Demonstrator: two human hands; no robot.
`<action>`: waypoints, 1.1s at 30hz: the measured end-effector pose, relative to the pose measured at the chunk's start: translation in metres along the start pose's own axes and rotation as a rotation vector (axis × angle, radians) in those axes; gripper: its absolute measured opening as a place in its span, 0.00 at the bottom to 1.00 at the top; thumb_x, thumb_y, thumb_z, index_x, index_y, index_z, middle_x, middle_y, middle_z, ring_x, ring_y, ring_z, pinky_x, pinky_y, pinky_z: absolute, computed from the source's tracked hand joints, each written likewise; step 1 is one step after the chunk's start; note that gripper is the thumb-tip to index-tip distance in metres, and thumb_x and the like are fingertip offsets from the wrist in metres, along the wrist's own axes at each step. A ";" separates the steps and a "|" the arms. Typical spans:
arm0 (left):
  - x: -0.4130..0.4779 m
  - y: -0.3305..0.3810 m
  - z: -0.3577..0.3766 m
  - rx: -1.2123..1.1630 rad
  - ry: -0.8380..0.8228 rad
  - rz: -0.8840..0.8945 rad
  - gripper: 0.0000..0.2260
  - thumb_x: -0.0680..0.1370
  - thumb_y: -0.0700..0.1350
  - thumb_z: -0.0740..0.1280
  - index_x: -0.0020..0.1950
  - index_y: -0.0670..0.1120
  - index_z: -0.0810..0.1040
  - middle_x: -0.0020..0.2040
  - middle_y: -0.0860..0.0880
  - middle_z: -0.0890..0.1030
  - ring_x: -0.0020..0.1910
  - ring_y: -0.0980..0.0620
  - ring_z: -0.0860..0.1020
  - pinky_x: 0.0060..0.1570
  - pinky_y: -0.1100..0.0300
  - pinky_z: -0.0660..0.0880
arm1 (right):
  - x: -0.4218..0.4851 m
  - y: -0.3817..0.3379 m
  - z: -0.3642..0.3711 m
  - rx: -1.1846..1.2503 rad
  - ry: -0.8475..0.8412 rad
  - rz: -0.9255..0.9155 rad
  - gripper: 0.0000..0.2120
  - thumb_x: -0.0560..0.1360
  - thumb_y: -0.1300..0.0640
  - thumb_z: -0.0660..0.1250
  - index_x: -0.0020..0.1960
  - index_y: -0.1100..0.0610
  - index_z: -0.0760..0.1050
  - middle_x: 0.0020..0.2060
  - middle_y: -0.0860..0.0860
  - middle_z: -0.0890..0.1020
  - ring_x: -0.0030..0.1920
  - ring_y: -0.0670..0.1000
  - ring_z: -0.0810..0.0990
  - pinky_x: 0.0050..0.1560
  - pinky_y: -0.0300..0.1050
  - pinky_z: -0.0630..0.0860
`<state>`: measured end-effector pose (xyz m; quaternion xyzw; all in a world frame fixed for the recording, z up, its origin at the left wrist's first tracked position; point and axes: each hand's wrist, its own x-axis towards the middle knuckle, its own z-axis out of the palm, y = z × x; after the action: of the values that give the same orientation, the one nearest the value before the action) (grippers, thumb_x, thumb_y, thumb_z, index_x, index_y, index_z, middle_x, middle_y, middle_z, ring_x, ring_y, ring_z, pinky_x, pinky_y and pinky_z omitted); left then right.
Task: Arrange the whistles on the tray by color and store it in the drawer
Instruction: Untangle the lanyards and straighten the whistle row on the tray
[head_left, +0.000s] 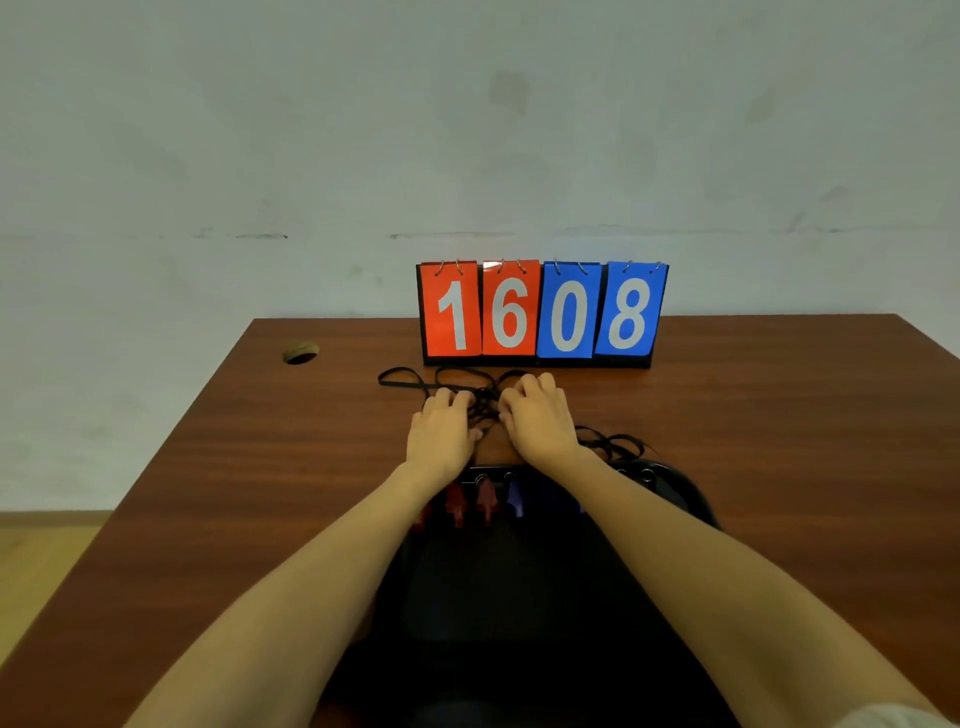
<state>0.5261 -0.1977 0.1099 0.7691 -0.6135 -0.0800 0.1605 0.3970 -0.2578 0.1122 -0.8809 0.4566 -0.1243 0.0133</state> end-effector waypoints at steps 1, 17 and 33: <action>-0.002 0.001 -0.005 -0.064 0.024 0.014 0.22 0.77 0.46 0.66 0.70 0.46 0.67 0.66 0.45 0.69 0.65 0.44 0.69 0.61 0.50 0.68 | 0.000 -0.002 -0.008 0.048 0.031 -0.010 0.11 0.81 0.55 0.56 0.60 0.56 0.73 0.57 0.53 0.75 0.59 0.56 0.68 0.55 0.47 0.66; -0.028 0.068 -0.126 -0.562 0.242 0.106 0.07 0.79 0.44 0.63 0.52 0.41 0.78 0.43 0.49 0.77 0.39 0.53 0.73 0.36 0.66 0.66 | -0.013 0.005 -0.178 0.278 0.371 -0.046 0.10 0.80 0.56 0.59 0.53 0.60 0.77 0.46 0.54 0.82 0.51 0.55 0.76 0.52 0.50 0.74; -0.055 0.064 -0.170 -0.241 0.320 0.026 0.11 0.81 0.43 0.60 0.52 0.39 0.80 0.48 0.41 0.83 0.44 0.43 0.78 0.41 0.53 0.72 | -0.065 0.069 -0.260 0.333 0.655 0.210 0.09 0.81 0.56 0.58 0.53 0.59 0.76 0.41 0.55 0.81 0.44 0.58 0.77 0.44 0.54 0.75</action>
<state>0.5087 -0.1315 0.2875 0.7393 -0.5759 -0.0276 0.3479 0.2459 -0.2219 0.3414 -0.7287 0.4979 -0.4698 0.0221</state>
